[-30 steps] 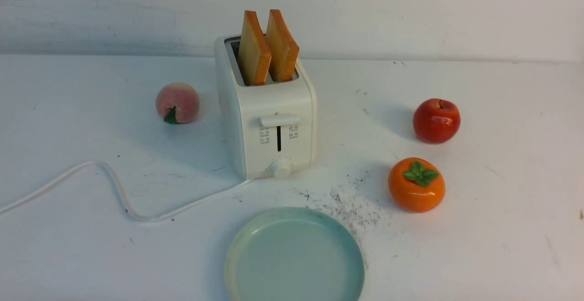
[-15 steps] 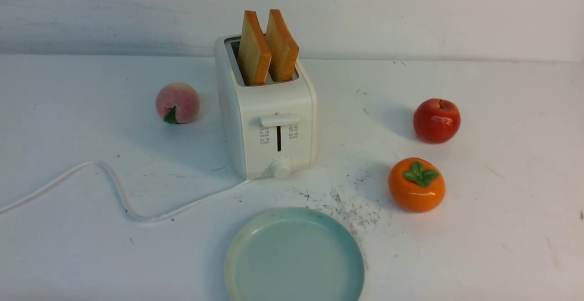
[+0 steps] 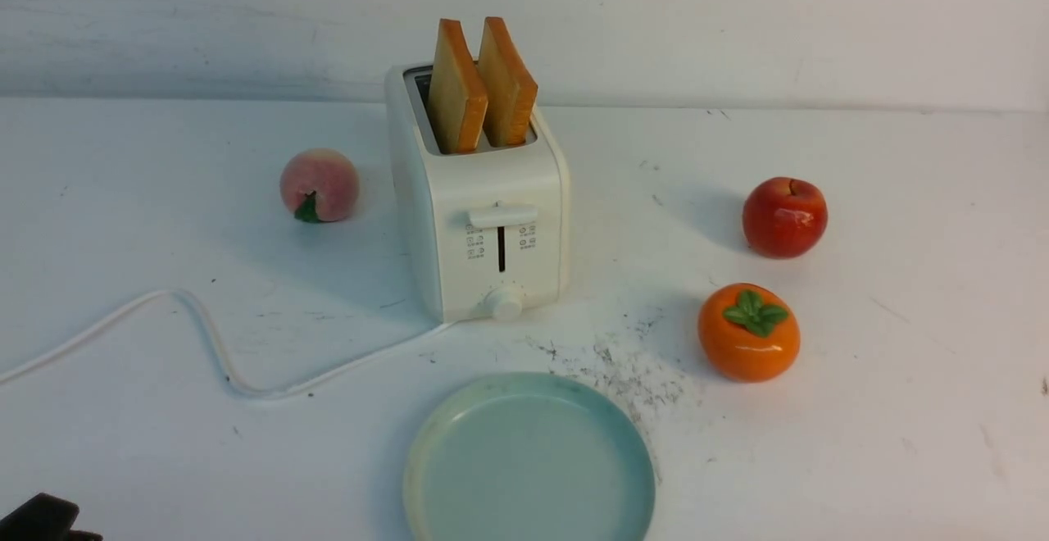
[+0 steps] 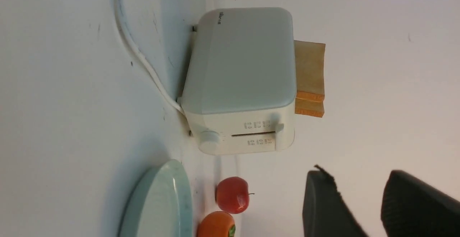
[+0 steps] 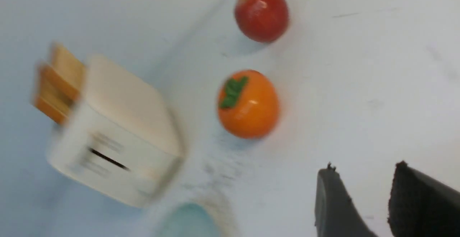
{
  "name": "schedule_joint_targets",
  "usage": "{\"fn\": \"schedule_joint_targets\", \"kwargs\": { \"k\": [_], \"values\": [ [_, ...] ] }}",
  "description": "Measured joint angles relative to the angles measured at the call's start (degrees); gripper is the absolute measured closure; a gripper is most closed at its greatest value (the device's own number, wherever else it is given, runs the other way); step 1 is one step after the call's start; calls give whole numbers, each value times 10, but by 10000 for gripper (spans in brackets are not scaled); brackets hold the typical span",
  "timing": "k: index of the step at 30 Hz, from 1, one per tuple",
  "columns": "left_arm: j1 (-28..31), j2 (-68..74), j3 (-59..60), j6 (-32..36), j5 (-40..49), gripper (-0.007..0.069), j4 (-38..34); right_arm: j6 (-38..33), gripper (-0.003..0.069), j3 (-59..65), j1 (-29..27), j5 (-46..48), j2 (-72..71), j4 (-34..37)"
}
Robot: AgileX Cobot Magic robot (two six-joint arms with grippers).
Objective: Take toasted bread from bread machine on white table place on plate.
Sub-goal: 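Grasp the toast slice in the toaster and pull it up out of the slot with the right gripper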
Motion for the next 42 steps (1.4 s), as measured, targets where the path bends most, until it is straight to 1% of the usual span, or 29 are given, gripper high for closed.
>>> {"fn": "schedule_joint_targets", "kwargs": {
  "k": [1,2,4,10,11,13,14,15,16,17,18,19,20,21,22,23,24,26,27,29,30,31,33,34,36,38,39,40,42],
  "values": [
    [0,0,0,0,-1,386,-1,7,419,0,0,-6,0,12],
    [0,0,0,0,0,386,-5,23,419,0,0,-23,0,44],
    [0,0,0,-1,0,386,-7,30,419,0,0,-35,0,66],
    [0,0,0,-4,-3,386,-22,34,419,0,0,-67,0,86],
    [0,0,0,-4,-3,389,-27,31,420,0,0,-97,0,88],
    [0,0,-1,-2,2,412,-34,2,445,-6,0,-161,0,88],
    [0,0,-5,2,7,417,-34,-16,456,-15,0,-175,2,88],
    [0,0,-21,15,20,441,-34,-44,481,-33,0,-185,9,88],
    [0,0,-40,40,29,470,-32,-85,518,-56,0,-187,27,88],
    [0,0,-53,55,31,487,-29,-108,547,-78,0,-183,39,88],
    [0,0,-76,78,32,512,-24,-141,578,-102,0,-175,59,88],
    [0,0,-99,110,32,550,-20,-191,624,-141,0,-155,95,88],
    [0,1,-115,125,32,570,-17,-226,643,-161,0,-136,124,88],
    [0,7,-137,152,32,607,-15,-269,664,-203,0,-105,163,88],
    [0,17,-149,167,33,629,-14,-302,671,-231,0,-78,207,87],
    [0,23,-151,173,35,638,-14,-317,672,-246,0,-63,216,86],
    [0,42,-163,188,43,638,-13,-351,671,-280,0,-24,264,82],
    [0,109,-185,205,95,638,-16,-403,662,-364,0,92,406,67],
    [0,132,-189,208,119,638,-20,-408,661,-389,0,117,437,64],
    [0,195,-197,218,187,638,-43,-419,659,-460,0,197,551,64],
    [0,207,-197,221,198,638,-45,-420,659,-466,0,203,562,64],
    [0,249,-199,242,237,638,-62,-444,660,-524,7,246,650,68],
    [0,291,-199,278,267,638,-79,-479,660,-576,20,270,721,78],
    [0,295,-199,282,270,638,-79,-487,660,-588,27,274,737,81],
    [0,341,-199,346,300,638,-107,-534,660,-678,64,300,842,104],
    [0,353,-199,367,306,638,-119,-542,660,-715,79,308,876,109],
    [0,366,-199,400,313,638,-142,-550,660,-796,107,326,933,112],
    [0,368,-199,406,314,638,-145,-550,660,-804,112,328,945,113],
    [0,371,-200,426,315,638,-162,-551,660,-880,129,344,992,114]
  ]
}}
